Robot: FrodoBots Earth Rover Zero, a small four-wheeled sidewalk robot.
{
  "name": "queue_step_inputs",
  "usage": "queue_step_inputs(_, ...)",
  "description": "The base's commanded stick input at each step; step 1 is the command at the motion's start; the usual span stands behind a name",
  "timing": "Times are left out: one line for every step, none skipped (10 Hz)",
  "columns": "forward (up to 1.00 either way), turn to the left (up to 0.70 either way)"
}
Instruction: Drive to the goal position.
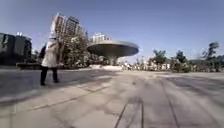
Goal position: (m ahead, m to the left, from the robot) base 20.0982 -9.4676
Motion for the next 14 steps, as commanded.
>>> queue_step_inputs(0.70, -0.21)
queue_step_inputs(0.70, -0.21)
queue_step_inputs(0.70, -0.21)
queue_step_inputs(0.70, -0.21)
queue_step_inputs(0.70, -0.21)
queue_step_inputs(0.70, -0.21)
queue_step_inputs(0.70, -0.21)
queue_step_inputs(0.70, -0.21)
queue_step_inputs(0.70, -0.21)
queue_step_inputs(0.70, -0.20)
queue_step_inputs(0.70, -0.20)
queue_step_inputs(0.70, -0.20)
queue_step_inputs(0.70, -0.20)
queue_step_inputs(0.70, -0.20)
